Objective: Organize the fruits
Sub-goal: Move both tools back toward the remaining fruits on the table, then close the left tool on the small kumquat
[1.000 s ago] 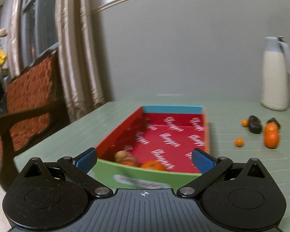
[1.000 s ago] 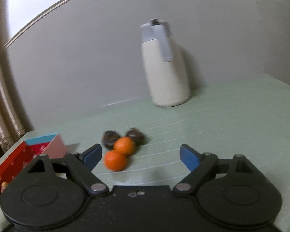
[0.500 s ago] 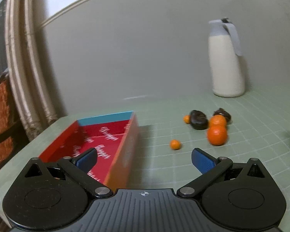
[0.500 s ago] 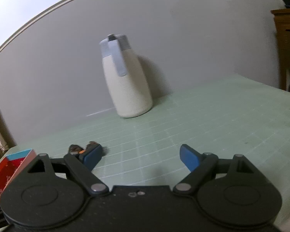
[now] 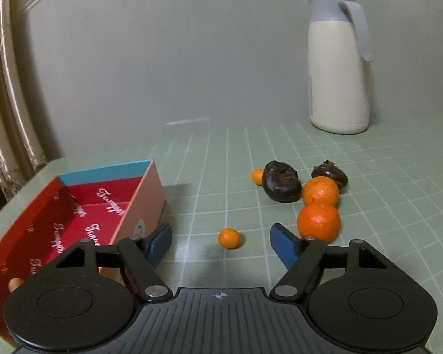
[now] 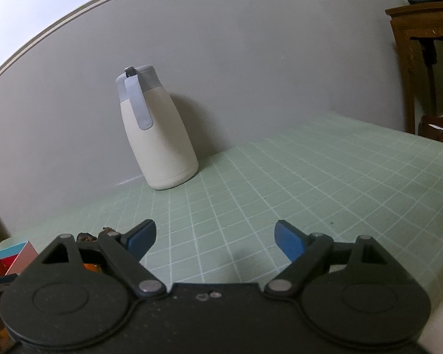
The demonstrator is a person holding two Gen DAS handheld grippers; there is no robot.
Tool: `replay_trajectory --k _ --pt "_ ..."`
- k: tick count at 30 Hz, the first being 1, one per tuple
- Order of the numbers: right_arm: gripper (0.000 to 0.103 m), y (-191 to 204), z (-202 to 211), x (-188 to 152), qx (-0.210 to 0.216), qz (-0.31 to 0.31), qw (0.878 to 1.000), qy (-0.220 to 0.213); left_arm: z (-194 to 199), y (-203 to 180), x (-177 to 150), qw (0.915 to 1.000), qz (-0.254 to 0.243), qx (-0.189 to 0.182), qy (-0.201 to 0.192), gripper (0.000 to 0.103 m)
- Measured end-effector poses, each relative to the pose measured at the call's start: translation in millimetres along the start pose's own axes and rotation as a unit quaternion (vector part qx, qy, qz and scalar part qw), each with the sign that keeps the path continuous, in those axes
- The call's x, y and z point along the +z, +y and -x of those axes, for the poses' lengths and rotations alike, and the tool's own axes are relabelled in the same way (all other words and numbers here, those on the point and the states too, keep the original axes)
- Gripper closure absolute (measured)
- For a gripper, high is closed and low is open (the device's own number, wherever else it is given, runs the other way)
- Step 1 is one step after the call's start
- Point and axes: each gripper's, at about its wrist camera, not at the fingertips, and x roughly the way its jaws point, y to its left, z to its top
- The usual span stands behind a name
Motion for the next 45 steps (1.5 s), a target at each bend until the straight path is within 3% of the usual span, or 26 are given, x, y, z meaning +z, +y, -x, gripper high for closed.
replay_trajectory --k 3,6,8,9,19,21,25,37,39,40,41,42,43,45 --pt "0.016 -0.4 -0.6 0.1 0.002 0.001 1.000 -0.001 -12.3 -1.0 2.1 0.9998 0.008 -0.009 0.018 0.052" --pt "0.016 -2.4 2.0 -0.9 0.007 -0.001 1.000 -0.001 -21.8 -1.0 0.9 0.9992 0.016 -0.016 0.033 0.058" --pt "0.016 -4.5 1.6 0.7 0.010 -0.004 1.000 -0.001 -26.0 -1.3 1.4 0.9988 0.017 -0.023 0.039 0.079" --pt "0.015 -5.2 1.9 1.3 0.012 -0.006 1.000 -0.001 -27.4 -1.9 1.0 0.9987 0.017 -0.024 0.042 0.084" --pt "0.013 -12.3 2.6 5.2 0.018 -0.021 1.000 0.001 -22.3 -7.2 -0.8 0.9994 0.004 -0.024 0.026 0.085" --pt "0.013 -11.7 1.8 5.4 0.019 -0.023 1.000 0.003 -18.7 -7.6 0.0 0.9995 0.003 -0.025 0.018 0.093" --pt "0.013 -7.2 1.3 4.0 0.022 -0.017 1.000 0.004 -13.7 -4.6 1.4 0.9995 0.006 -0.027 0.011 0.094" --pt "0.013 9.1 -0.7 -4.0 0.028 0.008 0.999 0.014 -17.8 -1.6 1.9 0.9990 0.002 -0.033 0.029 0.093" --pt "0.013 9.2 -2.1 -3.9 0.031 0.005 0.999 0.017 -19.7 -5.1 3.2 0.9992 -0.002 -0.031 0.027 0.092" --pt "0.013 9.4 -2.8 -3.7 0.032 0.004 0.999 0.019 -20.5 -6.9 3.8 0.9992 -0.005 -0.031 0.026 0.083" --pt "0.013 9.7 -3.1 -3.8 0.033 0.004 0.999 0.021 -22.1 -8.6 4.2 0.9991 -0.007 -0.031 0.029 0.058" --pt "0.013 9.8 -3.1 -3.8 0.035 0.004 0.999 0.021 -24.2 -10.1 4.2 0.9991 -0.007 -0.026 0.032 0.042" --pt "0.013 9.9 -3.1 -3.7 0.036 0.004 0.999 0.021 -25.3 -11.1 4.3 0.9993 -0.006 -0.018 0.033 0.015" --pt "0.013 9.5 -2.6 -3.4 0.038 0.003 0.999 0.022 -22.8 -12.9 5.6 0.9998 -0.008 -0.009 0.017 0.012"
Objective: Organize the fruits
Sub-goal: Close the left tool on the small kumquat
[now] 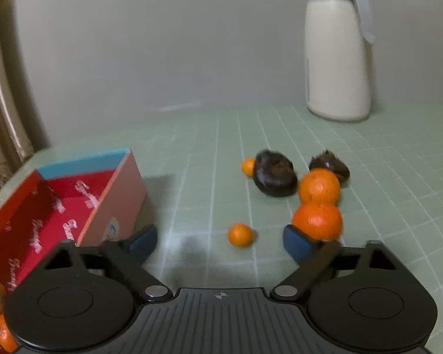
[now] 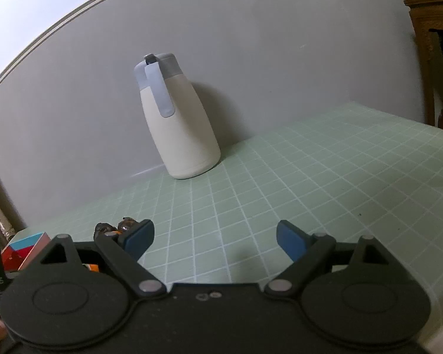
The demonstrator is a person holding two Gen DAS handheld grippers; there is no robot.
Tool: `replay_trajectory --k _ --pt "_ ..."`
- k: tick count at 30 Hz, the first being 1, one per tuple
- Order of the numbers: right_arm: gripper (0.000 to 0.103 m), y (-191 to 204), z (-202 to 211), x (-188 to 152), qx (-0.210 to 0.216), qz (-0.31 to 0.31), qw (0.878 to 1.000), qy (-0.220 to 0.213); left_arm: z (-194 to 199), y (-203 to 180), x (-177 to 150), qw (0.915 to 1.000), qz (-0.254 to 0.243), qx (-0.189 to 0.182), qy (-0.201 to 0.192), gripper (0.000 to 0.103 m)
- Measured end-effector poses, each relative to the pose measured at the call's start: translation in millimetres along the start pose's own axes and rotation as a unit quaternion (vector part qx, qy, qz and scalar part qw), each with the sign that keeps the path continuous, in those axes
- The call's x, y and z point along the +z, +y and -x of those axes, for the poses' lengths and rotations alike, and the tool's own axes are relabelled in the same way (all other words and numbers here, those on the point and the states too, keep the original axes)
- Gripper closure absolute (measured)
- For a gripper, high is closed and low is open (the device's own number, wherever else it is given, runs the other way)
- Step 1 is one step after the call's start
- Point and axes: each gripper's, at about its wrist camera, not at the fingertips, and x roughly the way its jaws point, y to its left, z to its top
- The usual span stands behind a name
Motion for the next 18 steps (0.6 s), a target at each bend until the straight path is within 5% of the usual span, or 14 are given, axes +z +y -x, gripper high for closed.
replay_trajectory --k 5,8,11,13,18 --pt "0.013 -2.7 -0.3 0.5 0.002 -0.006 1.000 0.002 -5.6 -2.1 1.9 1.0000 0.004 -0.004 0.004 0.016" --pt "0.013 -2.9 -0.3 0.5 0.004 -0.009 1.000 0.005 -12.0 -1.2 1.0 0.9994 0.010 -0.024 0.023 0.047" --pt "0.013 -4.0 0.5 1.4 0.003 -0.011 1.000 0.003 -12.2 0.0 -0.7 0.9989 0.015 -0.037 0.024 0.059" --pt "0.013 -5.2 0.1 1.7 0.003 -0.014 1.000 0.003 -9.7 -0.4 -3.0 0.9987 0.018 -0.043 0.023 0.083" --pt "0.013 -4.9 -0.9 1.0 0.003 -0.016 1.000 0.005 -6.9 2.0 -5.2 0.9987 0.019 -0.043 0.022 0.085"
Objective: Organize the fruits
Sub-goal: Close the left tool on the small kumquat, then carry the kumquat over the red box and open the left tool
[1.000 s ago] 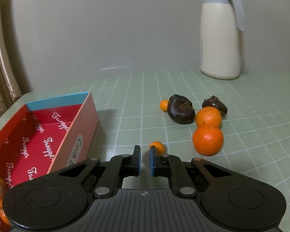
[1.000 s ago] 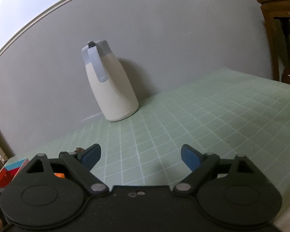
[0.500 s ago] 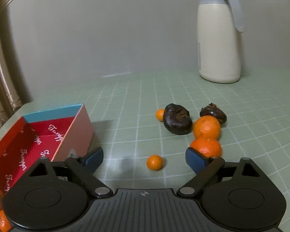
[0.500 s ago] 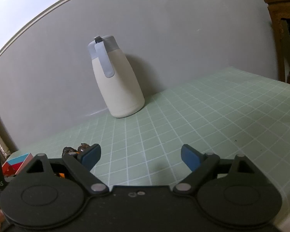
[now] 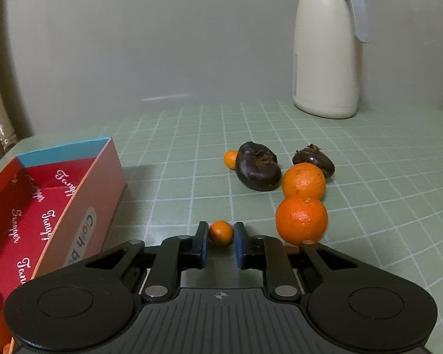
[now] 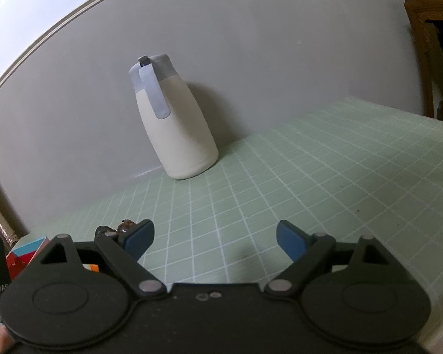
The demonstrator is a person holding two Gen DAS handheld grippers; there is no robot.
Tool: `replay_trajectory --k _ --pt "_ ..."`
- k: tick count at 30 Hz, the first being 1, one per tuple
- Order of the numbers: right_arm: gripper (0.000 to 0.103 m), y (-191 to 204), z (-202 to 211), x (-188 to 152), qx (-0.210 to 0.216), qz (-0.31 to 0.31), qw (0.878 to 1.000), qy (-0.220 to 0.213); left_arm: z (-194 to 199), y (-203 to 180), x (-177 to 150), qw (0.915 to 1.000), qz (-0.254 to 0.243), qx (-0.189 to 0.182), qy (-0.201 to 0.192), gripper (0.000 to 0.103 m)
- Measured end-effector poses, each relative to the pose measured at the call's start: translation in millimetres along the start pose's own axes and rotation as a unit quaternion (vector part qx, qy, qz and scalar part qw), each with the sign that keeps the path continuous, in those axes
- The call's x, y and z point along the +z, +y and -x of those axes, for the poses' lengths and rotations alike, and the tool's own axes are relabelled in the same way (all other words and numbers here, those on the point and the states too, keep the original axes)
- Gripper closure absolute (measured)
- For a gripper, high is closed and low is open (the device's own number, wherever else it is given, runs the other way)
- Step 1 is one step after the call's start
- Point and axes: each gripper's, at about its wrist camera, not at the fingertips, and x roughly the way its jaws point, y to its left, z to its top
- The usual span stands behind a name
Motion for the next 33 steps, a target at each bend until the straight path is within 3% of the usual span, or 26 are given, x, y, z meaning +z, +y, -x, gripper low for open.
replay_trajectory --k 11,19,26,33 --pt "0.013 13.1 -2.8 -4.7 -0.002 0.019 1.000 0.002 32.3 21.0 0.1 0.9975 0.004 0.030 -0.064 0.085" --pt "0.013 42.9 -13.4 -16.1 0.007 0.052 0.999 0.014 62.1 63.9 -6.4 0.9883 0.040 0.100 -0.108 0.085" --pt "0.013 79.7 -23.7 -30.6 0.034 0.080 0.996 0.027 64.2 119.3 -17.9 0.9814 0.084 0.154 -0.077 0.085" --pt "0.013 114.7 -35.2 -44.9 0.060 0.110 0.991 0.039 55.3 160.9 -30.0 0.9785 0.127 0.161 -0.024 0.085"
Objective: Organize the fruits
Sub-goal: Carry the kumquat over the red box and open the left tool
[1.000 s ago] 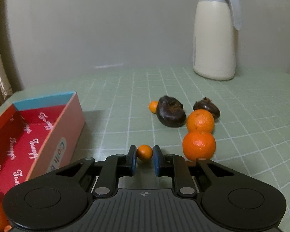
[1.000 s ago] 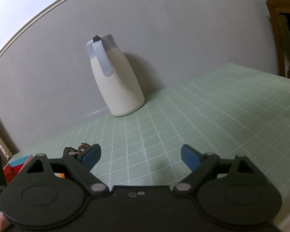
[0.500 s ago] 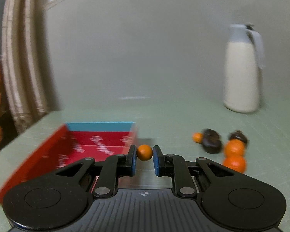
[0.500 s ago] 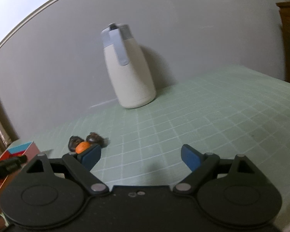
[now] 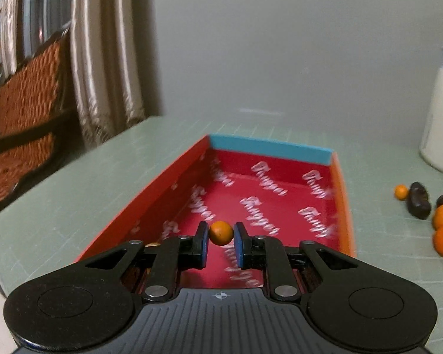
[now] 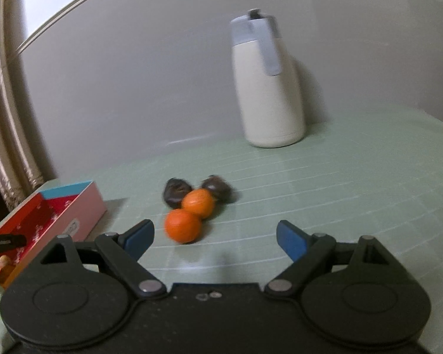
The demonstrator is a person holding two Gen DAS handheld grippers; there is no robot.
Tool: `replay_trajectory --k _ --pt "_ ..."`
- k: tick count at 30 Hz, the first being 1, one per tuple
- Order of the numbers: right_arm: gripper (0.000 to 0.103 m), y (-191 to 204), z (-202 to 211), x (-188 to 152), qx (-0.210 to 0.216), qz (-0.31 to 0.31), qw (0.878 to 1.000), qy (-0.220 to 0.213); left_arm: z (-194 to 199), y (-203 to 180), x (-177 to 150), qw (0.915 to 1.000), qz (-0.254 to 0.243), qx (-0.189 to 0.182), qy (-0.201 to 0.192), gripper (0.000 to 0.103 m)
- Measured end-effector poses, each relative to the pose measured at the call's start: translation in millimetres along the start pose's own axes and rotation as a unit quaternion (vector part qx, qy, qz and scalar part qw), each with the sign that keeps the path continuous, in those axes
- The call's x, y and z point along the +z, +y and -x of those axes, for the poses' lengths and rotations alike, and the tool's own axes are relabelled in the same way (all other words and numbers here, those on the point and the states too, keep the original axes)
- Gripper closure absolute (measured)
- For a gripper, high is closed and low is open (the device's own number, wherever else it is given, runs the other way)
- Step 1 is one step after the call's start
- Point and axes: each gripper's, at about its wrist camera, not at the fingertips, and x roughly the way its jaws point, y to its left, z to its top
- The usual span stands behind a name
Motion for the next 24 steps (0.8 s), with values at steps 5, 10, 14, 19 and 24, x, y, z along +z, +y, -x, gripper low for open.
replay_trajectory --k 5,10,14,19,24 --pt "0.013 18.5 -10.1 -3.1 0.014 0.015 1.000 0.005 -3.1 9.7 -6.3 0.9998 0.010 0.013 0.011 0.085" --pt "0.013 27.5 -16.2 -4.8 0.022 0.021 1.000 0.009 -5.4 14.1 -8.0 0.9994 0.015 0.024 0.022 0.085" --pt "0.013 30.7 -19.8 -5.9 0.023 0.022 0.999 0.011 -2.9 17.1 -8.4 0.9995 0.013 0.021 0.020 0.066" --pt "0.013 31.3 -22.0 -5.8 0.021 0.020 0.999 0.012 16.2 19.7 -9.3 0.9993 0.014 0.030 -0.019 0.018" --pt "0.013 29.7 -21.1 -6.2 0.019 0.018 1.000 0.012 24.2 24.0 -9.0 0.9992 0.011 0.028 -0.028 0.018"
